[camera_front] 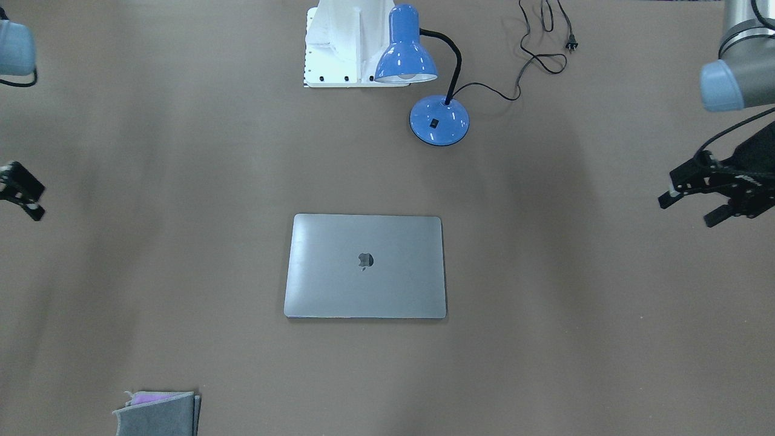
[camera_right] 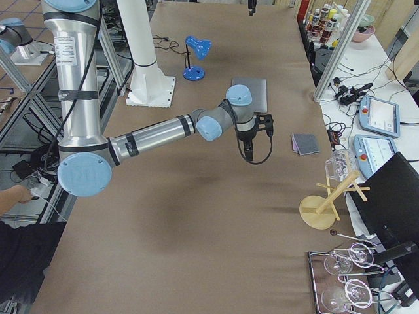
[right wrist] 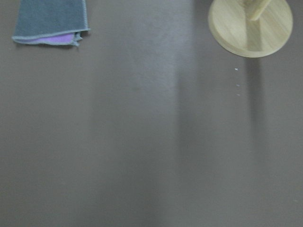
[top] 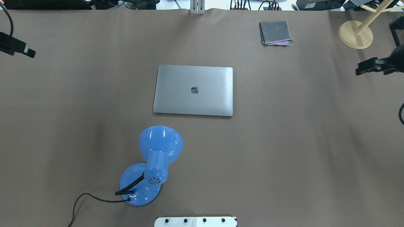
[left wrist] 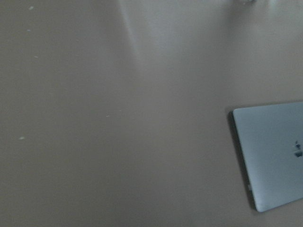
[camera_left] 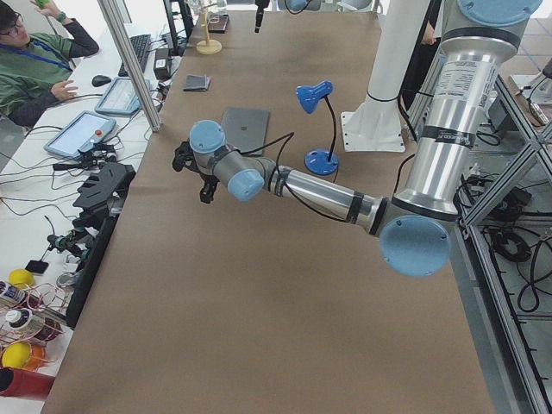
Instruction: Close laptop
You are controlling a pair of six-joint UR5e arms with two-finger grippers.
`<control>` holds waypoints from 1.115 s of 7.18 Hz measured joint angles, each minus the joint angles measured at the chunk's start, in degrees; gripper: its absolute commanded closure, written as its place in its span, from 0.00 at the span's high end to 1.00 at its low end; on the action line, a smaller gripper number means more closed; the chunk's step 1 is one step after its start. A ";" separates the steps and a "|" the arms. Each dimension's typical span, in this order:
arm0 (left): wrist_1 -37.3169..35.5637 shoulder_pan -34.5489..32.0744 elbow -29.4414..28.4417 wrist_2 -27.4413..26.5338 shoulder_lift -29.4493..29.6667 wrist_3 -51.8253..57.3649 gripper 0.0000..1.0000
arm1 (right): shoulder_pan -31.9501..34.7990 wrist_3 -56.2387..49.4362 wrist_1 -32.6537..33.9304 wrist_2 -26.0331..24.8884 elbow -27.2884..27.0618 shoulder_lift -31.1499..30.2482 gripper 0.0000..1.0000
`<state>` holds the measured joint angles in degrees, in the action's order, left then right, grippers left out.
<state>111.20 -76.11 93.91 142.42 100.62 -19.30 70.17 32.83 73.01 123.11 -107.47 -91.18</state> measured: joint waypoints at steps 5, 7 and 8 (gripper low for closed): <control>-32.90 -14.41 -0.05 -12.05 -6.95 46.30 0.98 | 15.36 -33.15 8.37 3.10 0.86 -13.25 1.00; -28.44 -16.53 -0.36 -13.17 -11.68 50.83 0.98 | 15.87 -35.47 8.42 2.70 4.09 -14.76 1.00; -26.73 -16.79 -0.51 -13.51 -13.02 50.02 0.98 | 15.90 -35.57 8.40 2.84 5.48 -14.76 1.00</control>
<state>84.47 -92.90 93.40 128.91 87.60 30.72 86.07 -2.74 81.41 125.96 -101.99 -105.94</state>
